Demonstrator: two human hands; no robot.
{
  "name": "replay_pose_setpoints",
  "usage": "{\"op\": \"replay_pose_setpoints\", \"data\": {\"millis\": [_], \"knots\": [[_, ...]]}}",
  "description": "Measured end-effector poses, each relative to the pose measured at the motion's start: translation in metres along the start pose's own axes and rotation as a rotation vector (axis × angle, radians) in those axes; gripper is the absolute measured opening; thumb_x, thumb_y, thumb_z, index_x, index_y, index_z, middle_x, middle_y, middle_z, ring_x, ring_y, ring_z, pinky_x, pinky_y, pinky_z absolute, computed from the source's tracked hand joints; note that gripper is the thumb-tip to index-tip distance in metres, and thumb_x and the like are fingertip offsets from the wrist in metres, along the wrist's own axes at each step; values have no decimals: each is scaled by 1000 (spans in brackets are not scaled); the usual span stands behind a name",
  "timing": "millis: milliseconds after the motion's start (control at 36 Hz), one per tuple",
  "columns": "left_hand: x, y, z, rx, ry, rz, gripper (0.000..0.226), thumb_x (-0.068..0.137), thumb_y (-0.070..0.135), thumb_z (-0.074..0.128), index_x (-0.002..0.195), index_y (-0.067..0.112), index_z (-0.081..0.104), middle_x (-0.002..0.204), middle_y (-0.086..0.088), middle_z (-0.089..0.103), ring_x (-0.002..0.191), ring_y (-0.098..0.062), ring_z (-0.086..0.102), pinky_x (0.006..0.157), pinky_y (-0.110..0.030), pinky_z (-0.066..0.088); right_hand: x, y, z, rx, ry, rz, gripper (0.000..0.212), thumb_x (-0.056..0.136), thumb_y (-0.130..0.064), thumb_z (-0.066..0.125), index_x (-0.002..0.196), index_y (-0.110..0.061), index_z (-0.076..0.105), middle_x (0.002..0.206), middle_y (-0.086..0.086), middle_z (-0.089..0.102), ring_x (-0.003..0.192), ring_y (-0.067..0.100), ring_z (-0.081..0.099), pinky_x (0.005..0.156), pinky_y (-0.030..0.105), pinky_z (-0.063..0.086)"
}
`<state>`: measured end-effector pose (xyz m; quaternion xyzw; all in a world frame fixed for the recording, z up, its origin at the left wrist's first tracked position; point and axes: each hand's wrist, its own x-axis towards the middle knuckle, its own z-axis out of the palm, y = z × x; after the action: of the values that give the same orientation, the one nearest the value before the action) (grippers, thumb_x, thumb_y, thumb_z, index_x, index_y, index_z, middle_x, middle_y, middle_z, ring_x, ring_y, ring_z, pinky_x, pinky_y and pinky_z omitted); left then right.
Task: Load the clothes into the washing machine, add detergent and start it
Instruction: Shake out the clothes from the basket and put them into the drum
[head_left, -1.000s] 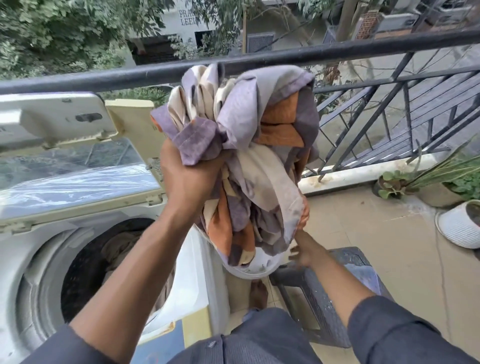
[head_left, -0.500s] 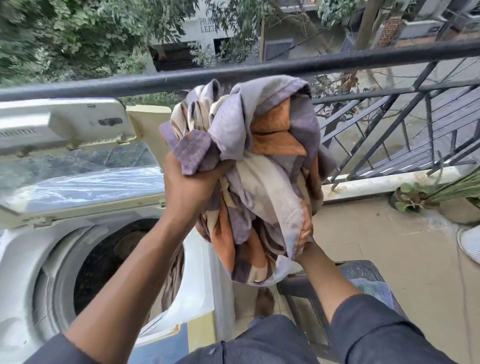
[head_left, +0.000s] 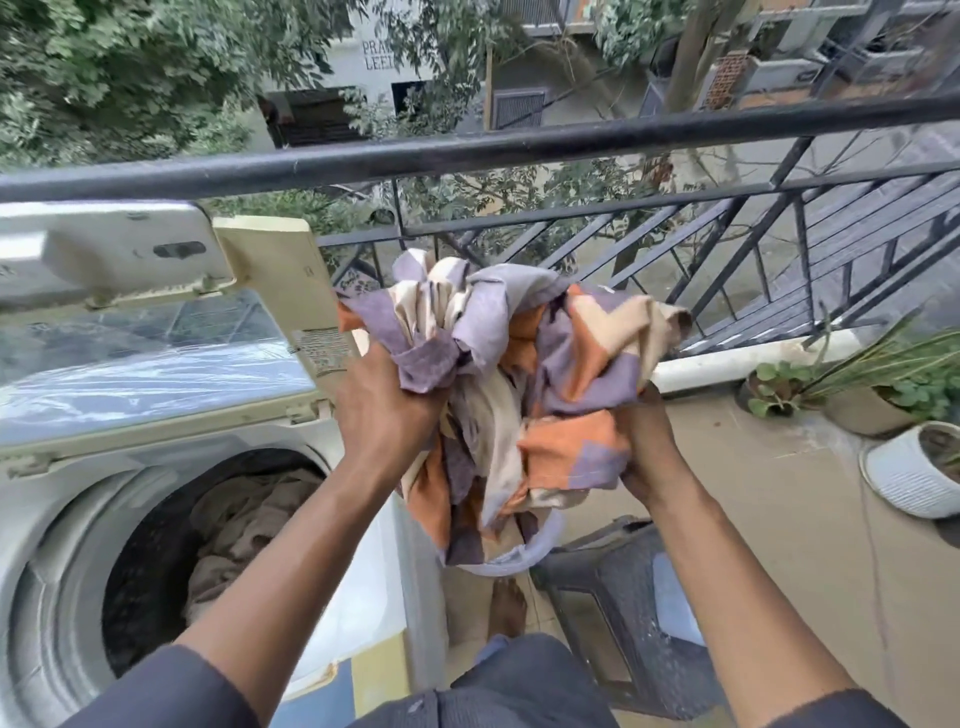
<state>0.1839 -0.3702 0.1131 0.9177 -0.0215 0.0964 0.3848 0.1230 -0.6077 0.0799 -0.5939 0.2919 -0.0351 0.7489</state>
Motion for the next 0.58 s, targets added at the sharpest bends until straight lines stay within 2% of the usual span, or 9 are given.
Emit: {"op": "replay_pose_setpoints", "data": {"millis": [111,167,222,250,306,389,444,500,583], "knots": [[0,4,4,9,-177,-103,28,73,47,68,80,20,61,78,-8,68,84,-37,69,61,-33,41,-17,-10,29,-234,-132,-187,42,81,-23,62,122,-17,70,122,8,74,118,29,67,106,52,52],[0,4,-1,-153,-349,-86,32,74,51,78,91,27,66,92,7,73,93,-15,70,73,-32,49,-25,-10,37,-271,-182,-187,34,82,-30,61,114,-21,71,113,2,74,109,22,67,101,54,52],[-4,2,-3,-321,-510,-16,50,69,59,83,111,36,70,114,17,75,112,-1,68,96,-34,55,-31,-12,48,-292,-229,-214,26,81,-36,58,90,-14,68,87,0,67,86,18,59,89,59,49],[-7,0,-2,-351,-561,24,59,67,63,85,117,36,70,119,18,75,117,-1,67,104,-38,55,-35,-14,54,-318,-244,-243,24,80,-39,55,80,-16,64,79,0,61,79,19,55,85,62,47],[-13,-5,4,-390,-629,73,63,66,68,87,117,33,73,115,13,78,115,-7,70,103,-45,56,-40,-13,61,-372,-260,-297,29,81,-46,52,76,-19,60,76,4,59,79,25,55,85,65,45],[-24,-1,10,-344,-569,129,67,60,84,80,107,38,72,102,10,79,103,-13,74,88,-47,60,-47,-14,65,-415,-286,-315,39,90,-56,49,95,-23,69,94,-1,71,101,22,64,98,61,45],[-28,2,13,-159,-410,157,81,56,97,67,111,38,67,102,10,76,102,-17,72,82,-44,60,-55,-17,68,-373,-350,-301,42,97,-54,47,108,-23,71,110,-2,74,115,19,65,106,59,44],[-30,6,18,-7,-247,127,75,61,92,63,109,35,66,99,2,74,97,-29,70,73,-42,58,-62,-20,69,-332,-394,-322,41,101,-50,46,118,-22,71,123,-2,73,127,19,61,113,57,40],[-25,7,20,-45,-56,0,56,79,77,57,111,32,66,100,-4,72,96,-34,71,69,-38,56,-69,-28,66,-318,-444,-345,40,104,-45,46,126,-20,68,131,0,70,134,21,57,117,57,36]]}}
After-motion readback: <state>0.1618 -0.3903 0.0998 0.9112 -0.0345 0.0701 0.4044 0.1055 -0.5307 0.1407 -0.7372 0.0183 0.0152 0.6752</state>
